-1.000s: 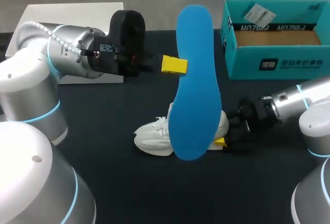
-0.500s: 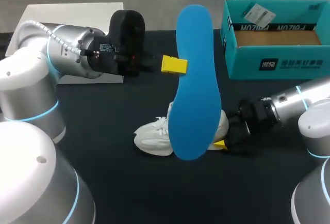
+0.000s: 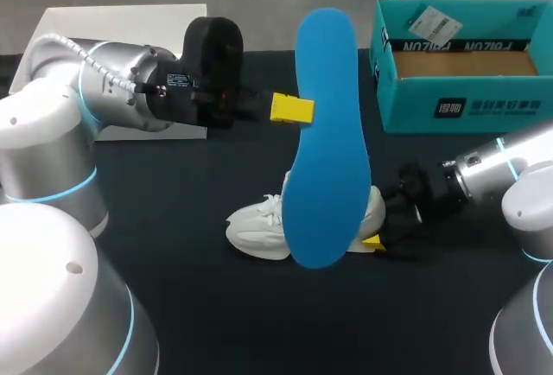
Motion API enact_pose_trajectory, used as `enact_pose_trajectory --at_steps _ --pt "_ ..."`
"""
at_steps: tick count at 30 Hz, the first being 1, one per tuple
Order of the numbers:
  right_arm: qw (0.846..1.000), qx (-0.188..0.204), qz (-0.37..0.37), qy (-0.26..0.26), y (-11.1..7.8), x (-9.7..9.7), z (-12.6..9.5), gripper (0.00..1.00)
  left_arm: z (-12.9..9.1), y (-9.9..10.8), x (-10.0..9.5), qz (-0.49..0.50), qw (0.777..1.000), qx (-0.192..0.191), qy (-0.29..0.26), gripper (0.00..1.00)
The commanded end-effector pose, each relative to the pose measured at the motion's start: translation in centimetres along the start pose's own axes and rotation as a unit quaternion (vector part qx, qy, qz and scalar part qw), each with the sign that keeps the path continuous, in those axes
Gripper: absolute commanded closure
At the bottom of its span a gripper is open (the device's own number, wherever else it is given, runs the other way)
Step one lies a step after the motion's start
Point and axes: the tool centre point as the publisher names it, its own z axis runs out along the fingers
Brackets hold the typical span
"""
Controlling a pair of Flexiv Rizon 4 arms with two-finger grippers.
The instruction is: Take the shoe out of the shoebox, open the shoe tongue, remove and reinsert the insole, then place the shoe into the shoebox
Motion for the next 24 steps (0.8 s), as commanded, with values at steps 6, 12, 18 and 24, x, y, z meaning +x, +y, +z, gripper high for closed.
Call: enact_pose_trajectory --at_steps 6,12,18,24 --pt "0.999 0.053 0.001 -0.004 1.8 0.3 -2.3 0.00 0.0 0.1 0.0 0.000 1.000 0.001 0.000 1.00" --pt "0.996 0.086 0.007 0.004 2.6 0.4 -3.2 0.00 0.0 0.1 0.0 0.000 1.000 0.001 0.000 1.00" --pt "0.992 0.127 0.022 0.008 3.1 0.8 -3.8 0.00 0.0 0.1 0.0 0.000 1.000 0.001 0.000 1.00" --pt "0.981 0.188 0.044 -0.032 4.0 1.3 -4.5 0.00 0.0 0.1 0.0 0.000 1.000 0.001 0.000 1.00"
